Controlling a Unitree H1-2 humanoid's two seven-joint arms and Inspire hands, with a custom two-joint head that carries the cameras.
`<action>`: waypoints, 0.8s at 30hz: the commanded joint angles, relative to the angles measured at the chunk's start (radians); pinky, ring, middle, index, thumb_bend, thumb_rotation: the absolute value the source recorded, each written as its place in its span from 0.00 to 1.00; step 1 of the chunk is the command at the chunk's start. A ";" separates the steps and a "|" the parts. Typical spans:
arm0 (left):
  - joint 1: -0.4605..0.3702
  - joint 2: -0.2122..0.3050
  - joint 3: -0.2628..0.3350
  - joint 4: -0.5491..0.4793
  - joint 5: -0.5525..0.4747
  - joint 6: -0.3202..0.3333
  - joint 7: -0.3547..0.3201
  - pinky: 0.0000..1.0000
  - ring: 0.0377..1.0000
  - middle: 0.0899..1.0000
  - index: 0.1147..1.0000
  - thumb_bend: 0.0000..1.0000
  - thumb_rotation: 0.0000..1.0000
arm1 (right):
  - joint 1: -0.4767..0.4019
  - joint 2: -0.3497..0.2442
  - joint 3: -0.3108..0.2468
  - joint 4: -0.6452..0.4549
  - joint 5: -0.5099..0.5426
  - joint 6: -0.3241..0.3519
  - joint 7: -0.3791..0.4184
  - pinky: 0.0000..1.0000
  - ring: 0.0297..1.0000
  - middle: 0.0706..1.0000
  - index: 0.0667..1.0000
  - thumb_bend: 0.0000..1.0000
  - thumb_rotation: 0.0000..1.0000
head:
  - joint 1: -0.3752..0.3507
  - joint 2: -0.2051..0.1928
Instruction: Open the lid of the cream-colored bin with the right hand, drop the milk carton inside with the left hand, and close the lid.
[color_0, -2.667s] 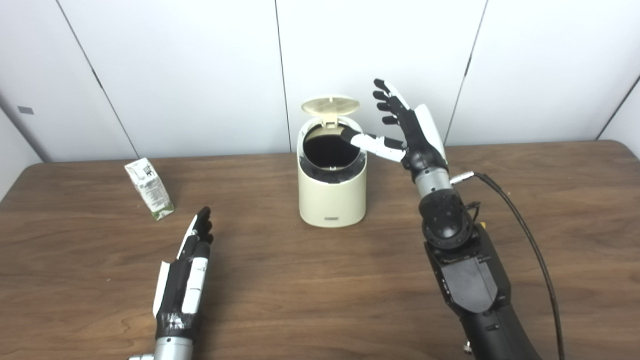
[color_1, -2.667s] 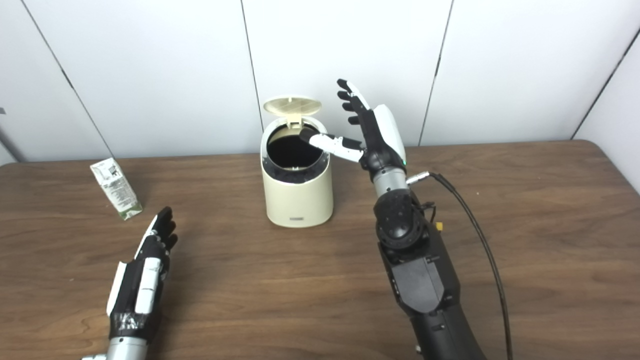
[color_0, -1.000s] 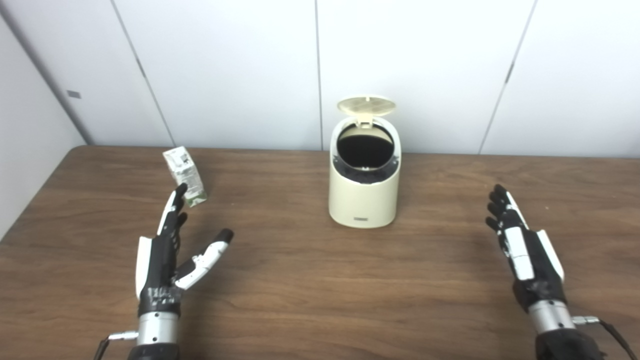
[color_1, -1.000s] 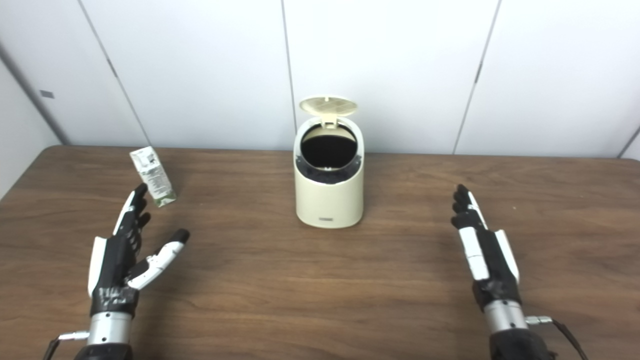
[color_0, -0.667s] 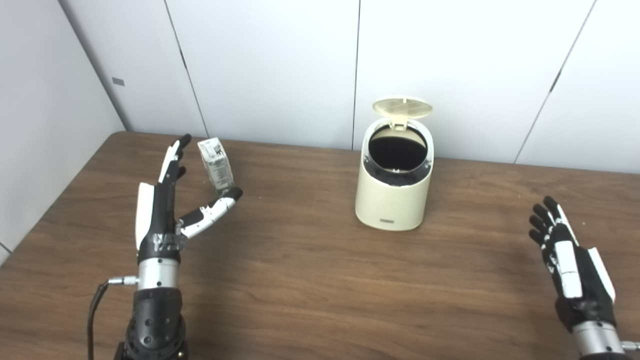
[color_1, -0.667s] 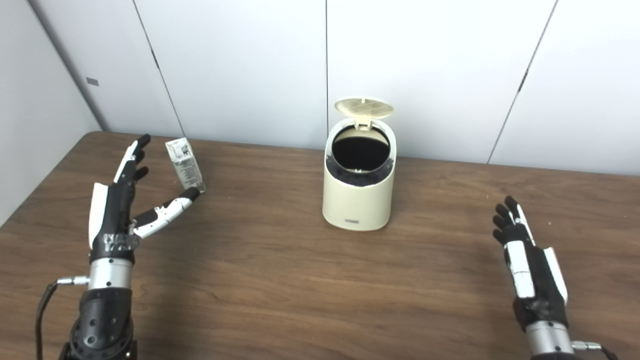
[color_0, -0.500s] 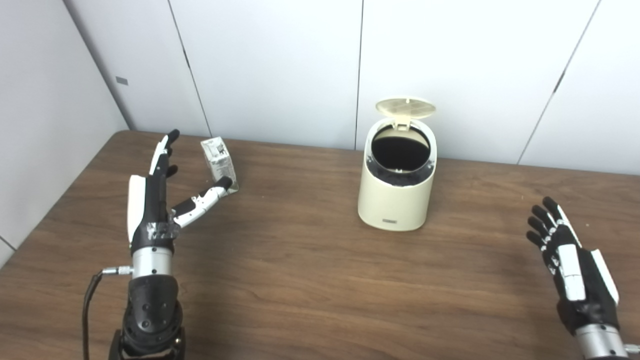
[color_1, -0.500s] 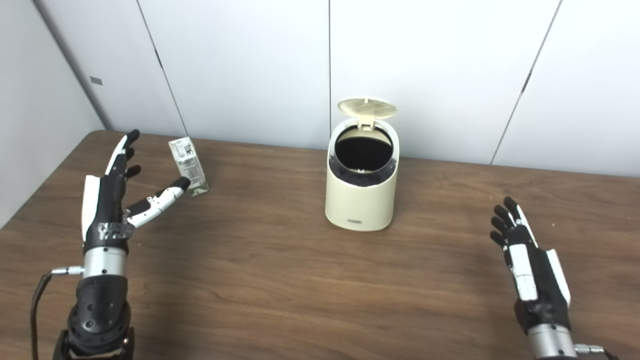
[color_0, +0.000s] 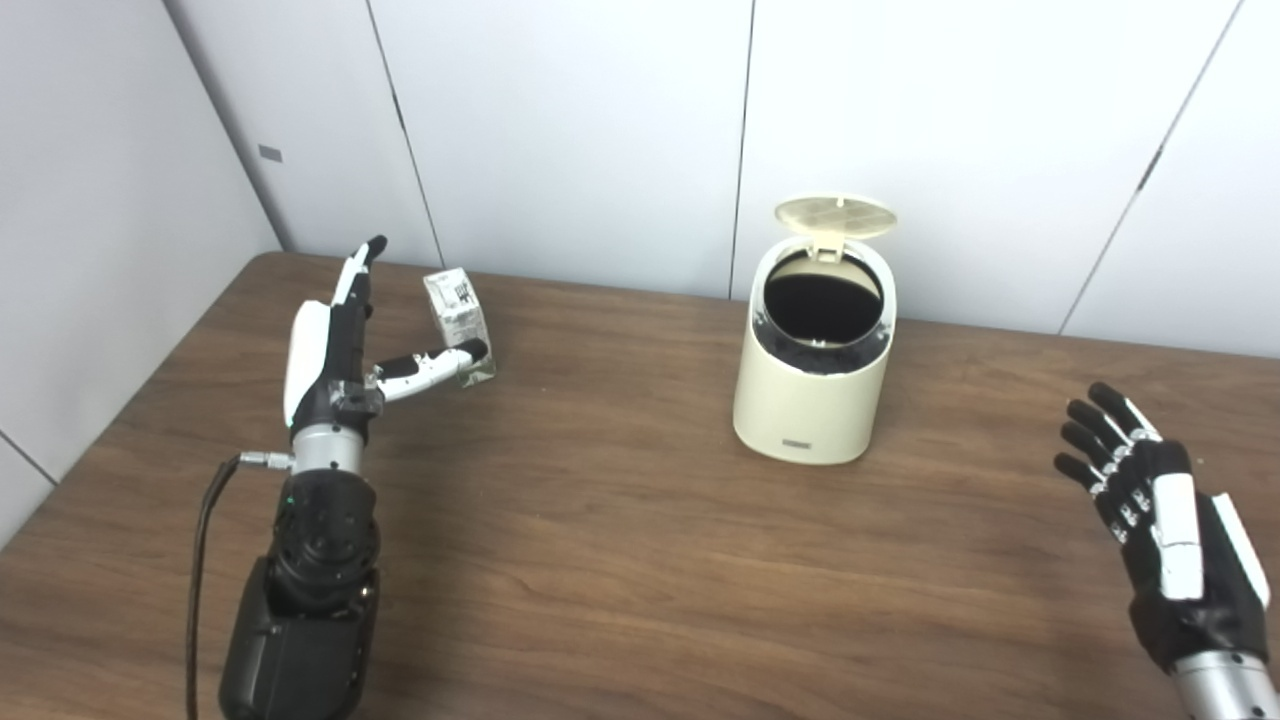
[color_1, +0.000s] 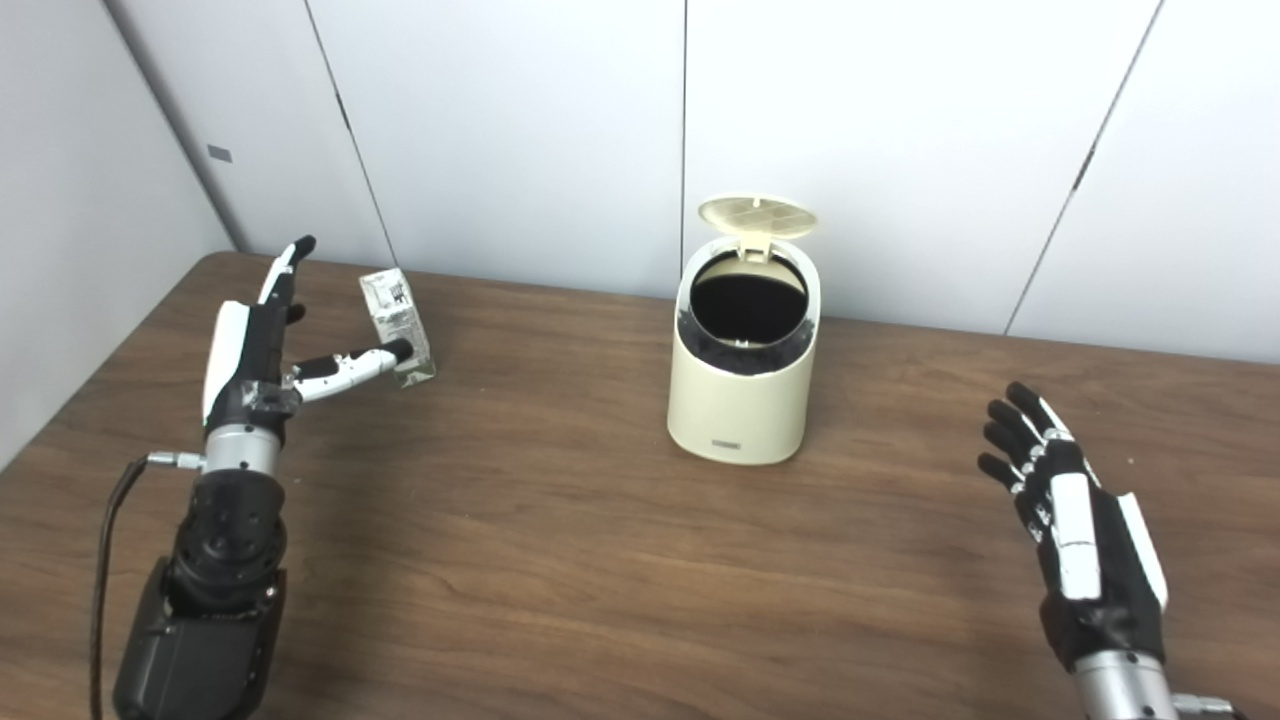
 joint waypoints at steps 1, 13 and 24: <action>-0.058 0.024 0.002 0.017 -0.018 -0.041 0.011 0.94 0.99 0.98 0.99 0.84 0.10 | -0.019 0.004 -0.002 -0.049 0.005 -0.002 -0.005 0.84 0.88 0.88 0.88 0.54 1.00 | 0.001 0.000; -0.154 0.067 -0.040 0.263 -0.015 -0.101 0.043 0.70 0.86 0.95 0.97 0.87 0.07 | -0.018 0.019 0.006 -0.058 -0.023 0.014 -0.012 0.82 0.88 0.88 0.90 0.60 0.99 | -0.010 -0.003; -0.194 0.117 -0.078 0.417 -0.025 -0.191 0.057 0.80 0.89 0.91 0.92 0.85 0.03 | -0.007 0.037 0.025 -0.103 -0.059 0.037 -0.023 0.91 0.94 0.92 0.93 0.59 1.00 | -0.009 0.003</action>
